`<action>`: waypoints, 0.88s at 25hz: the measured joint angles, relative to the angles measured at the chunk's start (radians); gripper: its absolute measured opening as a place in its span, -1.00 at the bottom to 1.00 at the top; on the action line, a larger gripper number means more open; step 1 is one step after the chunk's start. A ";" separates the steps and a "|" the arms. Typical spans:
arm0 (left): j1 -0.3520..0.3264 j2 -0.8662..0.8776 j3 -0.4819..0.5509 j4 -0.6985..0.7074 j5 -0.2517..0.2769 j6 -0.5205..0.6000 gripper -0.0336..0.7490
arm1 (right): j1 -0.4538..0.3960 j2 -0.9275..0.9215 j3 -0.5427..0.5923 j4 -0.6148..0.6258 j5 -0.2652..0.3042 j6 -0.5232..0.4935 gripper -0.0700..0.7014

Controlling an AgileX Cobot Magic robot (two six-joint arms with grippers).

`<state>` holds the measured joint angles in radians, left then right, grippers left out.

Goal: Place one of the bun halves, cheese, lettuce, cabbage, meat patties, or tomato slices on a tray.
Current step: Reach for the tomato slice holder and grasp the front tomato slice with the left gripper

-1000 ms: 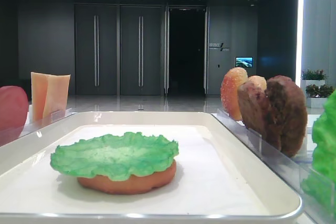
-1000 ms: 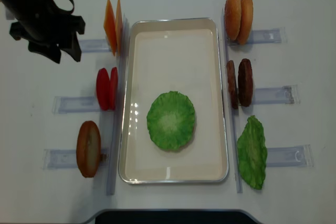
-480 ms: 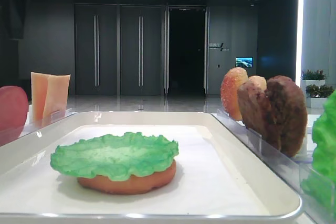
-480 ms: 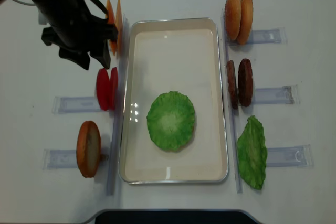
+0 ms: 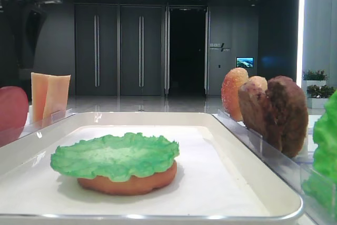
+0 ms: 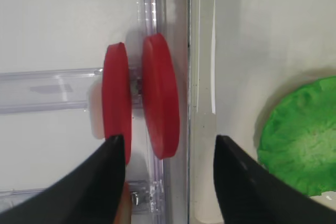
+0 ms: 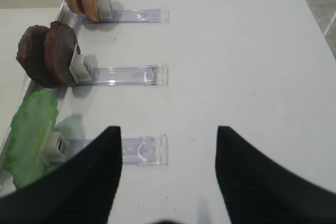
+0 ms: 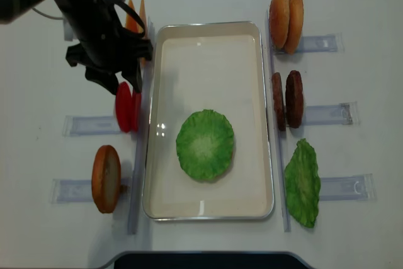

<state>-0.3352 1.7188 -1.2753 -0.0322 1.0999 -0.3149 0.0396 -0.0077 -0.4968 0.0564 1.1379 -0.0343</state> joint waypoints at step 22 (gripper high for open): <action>0.000 0.096 -0.001 -0.014 -0.065 0.000 0.14 | 0.000 0.000 0.000 0.000 0.000 0.000 0.24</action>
<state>-0.3352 1.8144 -1.2762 -0.0466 1.0348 -0.3149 0.0396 -0.0077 -0.4968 0.0564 1.1379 -0.0343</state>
